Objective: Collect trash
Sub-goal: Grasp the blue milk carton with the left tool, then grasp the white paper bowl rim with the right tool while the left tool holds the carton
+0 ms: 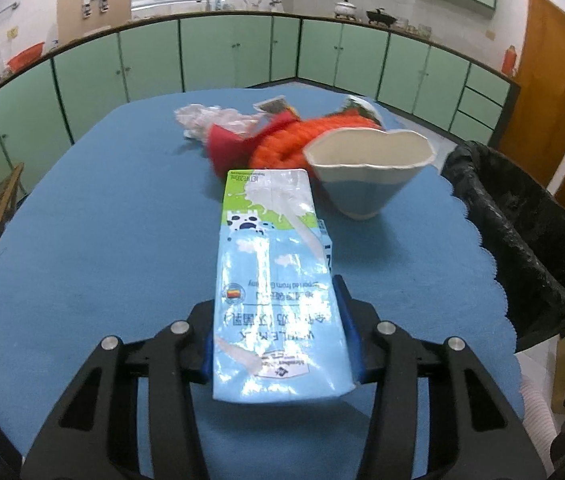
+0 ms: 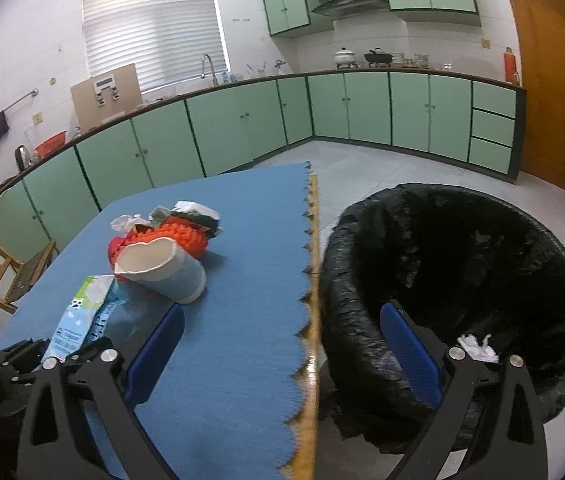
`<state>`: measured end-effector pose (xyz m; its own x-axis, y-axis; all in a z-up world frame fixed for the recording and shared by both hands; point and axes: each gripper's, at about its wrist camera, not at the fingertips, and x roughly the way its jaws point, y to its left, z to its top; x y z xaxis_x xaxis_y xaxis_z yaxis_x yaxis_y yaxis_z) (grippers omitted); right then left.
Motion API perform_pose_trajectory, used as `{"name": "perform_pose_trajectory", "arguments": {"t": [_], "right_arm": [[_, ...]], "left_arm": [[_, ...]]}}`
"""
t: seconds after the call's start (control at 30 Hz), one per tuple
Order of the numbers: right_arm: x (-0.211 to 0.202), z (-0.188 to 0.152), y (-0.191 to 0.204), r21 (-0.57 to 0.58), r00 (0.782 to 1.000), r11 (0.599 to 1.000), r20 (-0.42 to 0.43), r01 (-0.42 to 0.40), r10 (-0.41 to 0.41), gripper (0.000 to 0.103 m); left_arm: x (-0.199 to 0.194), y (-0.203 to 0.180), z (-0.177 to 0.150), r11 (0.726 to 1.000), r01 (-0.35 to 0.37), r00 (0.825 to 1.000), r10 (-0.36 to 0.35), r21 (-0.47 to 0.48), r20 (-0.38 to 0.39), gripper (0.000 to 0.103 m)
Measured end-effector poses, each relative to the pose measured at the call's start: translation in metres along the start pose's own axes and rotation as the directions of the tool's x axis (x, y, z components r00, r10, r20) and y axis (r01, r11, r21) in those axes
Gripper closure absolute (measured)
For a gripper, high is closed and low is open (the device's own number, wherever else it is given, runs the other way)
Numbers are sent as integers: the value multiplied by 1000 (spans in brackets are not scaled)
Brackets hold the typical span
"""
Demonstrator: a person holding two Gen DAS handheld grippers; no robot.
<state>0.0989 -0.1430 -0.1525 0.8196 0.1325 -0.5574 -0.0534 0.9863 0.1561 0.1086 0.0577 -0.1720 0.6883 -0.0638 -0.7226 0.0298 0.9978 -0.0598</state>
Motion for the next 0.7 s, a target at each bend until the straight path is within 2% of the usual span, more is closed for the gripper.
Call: {"name": "perform_pose_trajectory", "arguments": {"t": [0.3, 0.7], "right_arm": [[12, 4, 39, -50, 998, 997, -10, -59, 58, 7], [51, 9, 102, -95, 994, 989, -33, -110, 108, 6]], "left_arm": [[-5, 49, 18, 995, -76, 997, 78, -64, 27, 57], [3, 91, 35, 991, -116, 993, 117, -68, 10, 57]]}}
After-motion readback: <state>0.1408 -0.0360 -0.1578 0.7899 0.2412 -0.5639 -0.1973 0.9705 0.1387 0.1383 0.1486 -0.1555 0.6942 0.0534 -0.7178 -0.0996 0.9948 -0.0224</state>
